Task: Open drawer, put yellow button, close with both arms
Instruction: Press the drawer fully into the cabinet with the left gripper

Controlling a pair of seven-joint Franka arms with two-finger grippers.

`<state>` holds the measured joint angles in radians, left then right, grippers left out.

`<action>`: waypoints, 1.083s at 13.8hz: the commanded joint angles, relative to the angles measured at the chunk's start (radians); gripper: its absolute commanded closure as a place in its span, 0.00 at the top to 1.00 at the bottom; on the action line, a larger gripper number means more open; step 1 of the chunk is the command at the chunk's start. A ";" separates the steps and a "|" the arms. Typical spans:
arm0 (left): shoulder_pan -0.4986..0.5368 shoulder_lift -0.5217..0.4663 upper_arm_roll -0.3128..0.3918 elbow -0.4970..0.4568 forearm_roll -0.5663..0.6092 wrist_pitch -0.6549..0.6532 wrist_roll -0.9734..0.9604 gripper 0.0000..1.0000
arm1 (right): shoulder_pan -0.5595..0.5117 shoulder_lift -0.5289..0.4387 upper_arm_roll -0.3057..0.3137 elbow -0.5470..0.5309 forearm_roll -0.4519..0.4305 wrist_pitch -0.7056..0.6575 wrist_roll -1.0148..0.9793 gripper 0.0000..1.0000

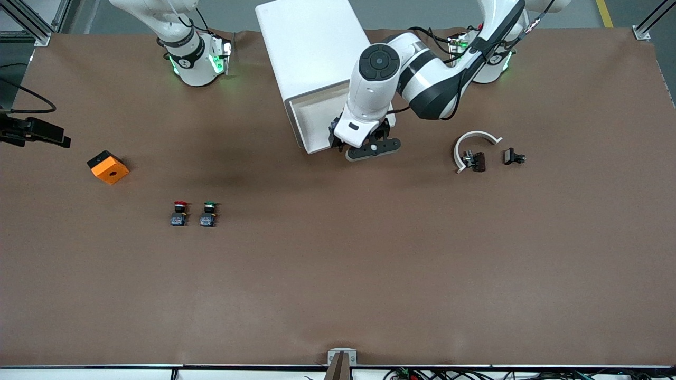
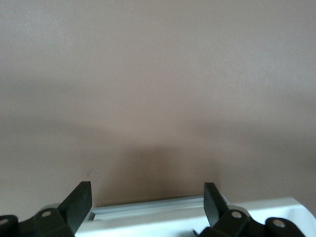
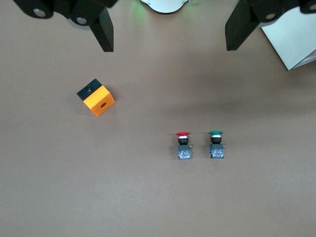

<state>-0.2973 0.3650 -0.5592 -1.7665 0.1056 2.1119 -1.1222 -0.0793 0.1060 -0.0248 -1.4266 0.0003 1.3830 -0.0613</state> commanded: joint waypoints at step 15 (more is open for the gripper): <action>-0.126 0.009 -0.021 -0.053 0.011 -0.093 -0.142 1.00 | -0.027 -0.114 0.010 0.023 0.014 -0.059 -0.086 1.00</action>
<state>-0.4043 0.3825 -0.5723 -1.8141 0.1135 2.0422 -1.2229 -0.0998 0.0100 -0.0212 -1.3892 0.0039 1.3311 -0.1332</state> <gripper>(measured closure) 0.000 0.000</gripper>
